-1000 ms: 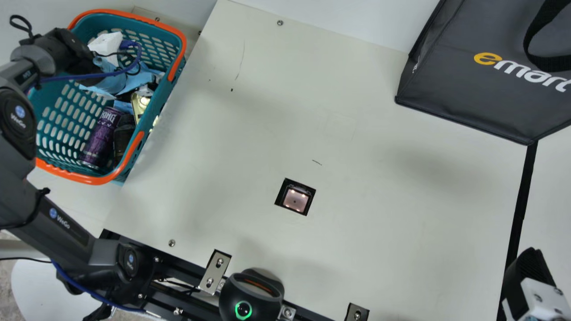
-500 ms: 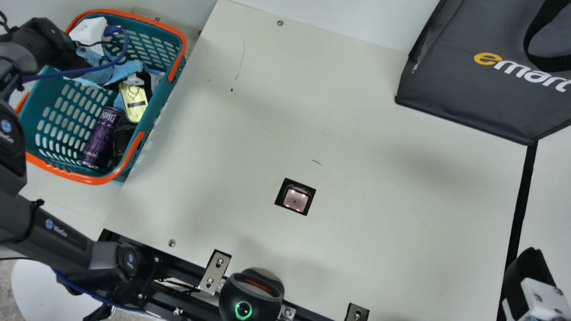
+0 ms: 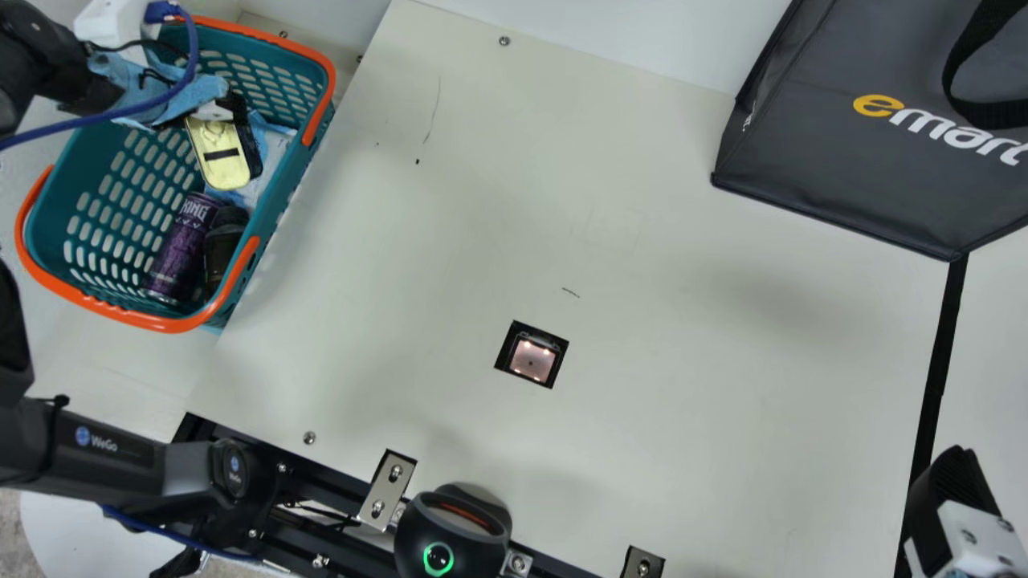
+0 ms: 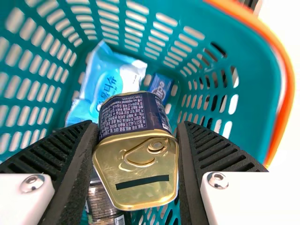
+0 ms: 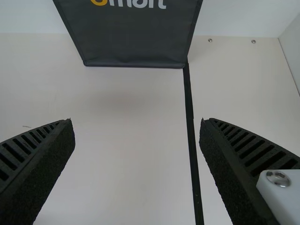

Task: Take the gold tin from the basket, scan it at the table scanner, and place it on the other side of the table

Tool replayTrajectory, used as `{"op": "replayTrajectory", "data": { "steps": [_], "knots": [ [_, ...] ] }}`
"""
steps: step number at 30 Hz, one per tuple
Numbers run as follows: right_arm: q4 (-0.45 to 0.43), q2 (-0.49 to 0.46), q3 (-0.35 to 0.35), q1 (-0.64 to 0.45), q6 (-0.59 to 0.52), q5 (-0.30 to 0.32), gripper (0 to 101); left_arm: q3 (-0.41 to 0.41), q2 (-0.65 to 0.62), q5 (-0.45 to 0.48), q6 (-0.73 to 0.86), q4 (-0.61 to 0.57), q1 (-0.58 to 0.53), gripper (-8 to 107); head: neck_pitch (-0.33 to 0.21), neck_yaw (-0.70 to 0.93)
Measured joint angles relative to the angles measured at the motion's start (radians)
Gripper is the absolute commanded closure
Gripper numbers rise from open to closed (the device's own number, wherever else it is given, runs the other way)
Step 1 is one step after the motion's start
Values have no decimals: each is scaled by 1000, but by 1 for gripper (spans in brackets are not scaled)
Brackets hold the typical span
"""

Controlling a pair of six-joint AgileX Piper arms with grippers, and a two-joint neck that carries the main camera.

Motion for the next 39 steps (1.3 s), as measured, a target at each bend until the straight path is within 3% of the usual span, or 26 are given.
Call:
{"op": "replayTrajectory", "data": {
  "steps": [23, 39],
  "knots": [
    [0, 0, 0, 0, 0, 0, 6, -66, -272, 91, -48, -4, -40, 107, 0, 0],
    [0, 0, 0, 0, 0, 0, 6, -47, -441, 178, -148, 28, -252, 107, 0, 0]
  ]
}}
